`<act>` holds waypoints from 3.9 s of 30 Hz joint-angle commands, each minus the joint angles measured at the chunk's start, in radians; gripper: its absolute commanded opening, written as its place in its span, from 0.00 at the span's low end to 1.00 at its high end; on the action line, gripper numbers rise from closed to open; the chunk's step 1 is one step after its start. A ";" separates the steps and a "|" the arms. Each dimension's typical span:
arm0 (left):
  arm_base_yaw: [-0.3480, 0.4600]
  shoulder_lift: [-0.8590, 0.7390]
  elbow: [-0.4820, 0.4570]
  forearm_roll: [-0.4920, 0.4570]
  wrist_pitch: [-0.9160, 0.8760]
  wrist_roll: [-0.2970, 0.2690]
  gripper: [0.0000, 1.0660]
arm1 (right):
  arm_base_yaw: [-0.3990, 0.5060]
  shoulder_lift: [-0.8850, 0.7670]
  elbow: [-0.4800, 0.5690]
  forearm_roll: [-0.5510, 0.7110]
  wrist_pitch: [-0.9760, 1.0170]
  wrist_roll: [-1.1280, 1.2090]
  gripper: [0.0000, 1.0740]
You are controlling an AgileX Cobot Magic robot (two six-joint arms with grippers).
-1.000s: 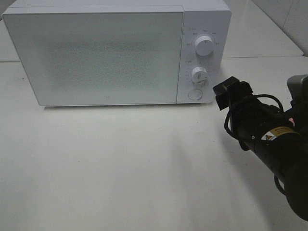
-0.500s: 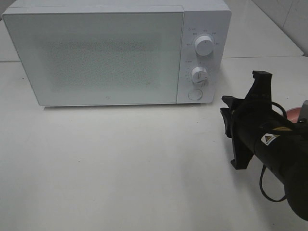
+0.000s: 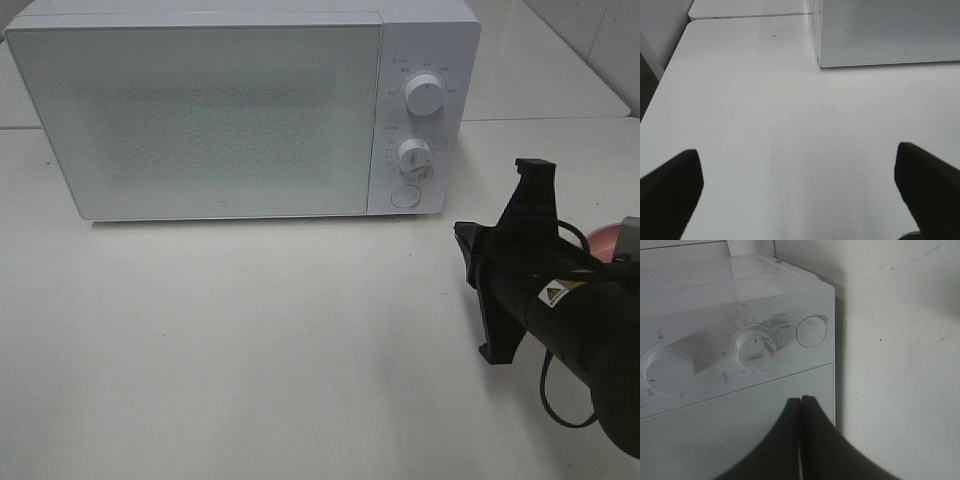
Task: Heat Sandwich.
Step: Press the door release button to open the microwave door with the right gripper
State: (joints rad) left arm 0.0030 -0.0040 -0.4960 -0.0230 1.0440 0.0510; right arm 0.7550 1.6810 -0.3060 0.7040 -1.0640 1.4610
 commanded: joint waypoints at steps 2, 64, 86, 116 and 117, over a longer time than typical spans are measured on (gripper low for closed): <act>0.004 -0.026 0.002 -0.008 -0.009 0.001 0.93 | 0.000 -0.006 -0.002 -0.011 0.003 -0.039 0.00; 0.004 -0.026 0.002 -0.008 -0.009 0.004 0.93 | -0.281 0.393 -0.512 -0.250 0.257 -0.123 0.00; 0.004 -0.026 0.002 -0.008 -0.009 0.004 0.93 | -0.292 0.405 -0.569 -0.244 0.053 -0.119 0.00; 0.004 -0.026 0.002 -0.008 -0.009 0.005 0.93 | -0.303 0.471 -0.707 -0.198 -0.036 -0.168 0.00; 0.004 -0.026 0.002 -0.008 -0.009 0.005 0.93 | -0.303 0.471 -0.707 -0.198 -0.018 -0.167 0.00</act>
State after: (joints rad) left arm 0.0030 -0.0040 -0.4960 -0.0230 1.0440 0.0510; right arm 0.4880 2.1620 -0.9170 0.5370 -0.8210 1.3240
